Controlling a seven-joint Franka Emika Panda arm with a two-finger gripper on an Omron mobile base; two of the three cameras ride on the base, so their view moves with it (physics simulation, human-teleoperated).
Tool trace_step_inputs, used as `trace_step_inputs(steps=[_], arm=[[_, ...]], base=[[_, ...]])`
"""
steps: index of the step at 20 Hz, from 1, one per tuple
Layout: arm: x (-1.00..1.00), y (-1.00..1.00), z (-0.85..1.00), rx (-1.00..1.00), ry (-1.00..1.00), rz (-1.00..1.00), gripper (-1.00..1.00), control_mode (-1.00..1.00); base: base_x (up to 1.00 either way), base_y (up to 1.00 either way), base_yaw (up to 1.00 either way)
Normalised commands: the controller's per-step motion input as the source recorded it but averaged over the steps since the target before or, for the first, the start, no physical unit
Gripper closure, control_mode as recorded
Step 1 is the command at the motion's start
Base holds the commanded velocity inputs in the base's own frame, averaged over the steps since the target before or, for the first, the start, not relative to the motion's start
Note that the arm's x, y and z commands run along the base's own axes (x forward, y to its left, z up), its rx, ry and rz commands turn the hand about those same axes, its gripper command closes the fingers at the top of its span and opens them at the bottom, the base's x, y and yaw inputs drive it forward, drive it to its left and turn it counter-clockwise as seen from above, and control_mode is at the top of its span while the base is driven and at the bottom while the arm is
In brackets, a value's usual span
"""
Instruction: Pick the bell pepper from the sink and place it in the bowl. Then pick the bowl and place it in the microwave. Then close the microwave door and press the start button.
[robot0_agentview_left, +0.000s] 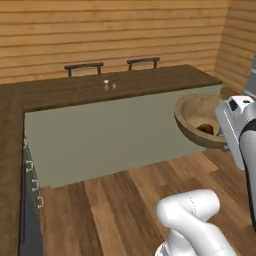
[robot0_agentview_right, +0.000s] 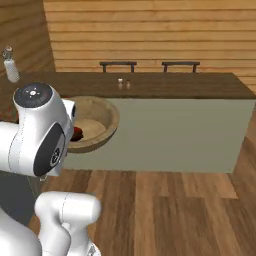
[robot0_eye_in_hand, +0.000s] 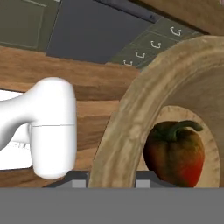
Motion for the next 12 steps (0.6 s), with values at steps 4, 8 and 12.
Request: trace_step_inputs(steps=[4, 8, 12], arm=[[0.0, 0.0, 0.0, 0.0, 0.0, 0.0, 1.0, 1.0], [0.0, 0.0, 0.0, 0.0, 0.0, 0.0, 1.0, 1.0], [0.0, 0.0, 0.0, 0.0, 0.0, 0.0, 1.0, 1.0]], base=[[0.0, -0.34, -0.87], [0.24, -0.28, -0.74], [0.81, -0.28, -0.53]])
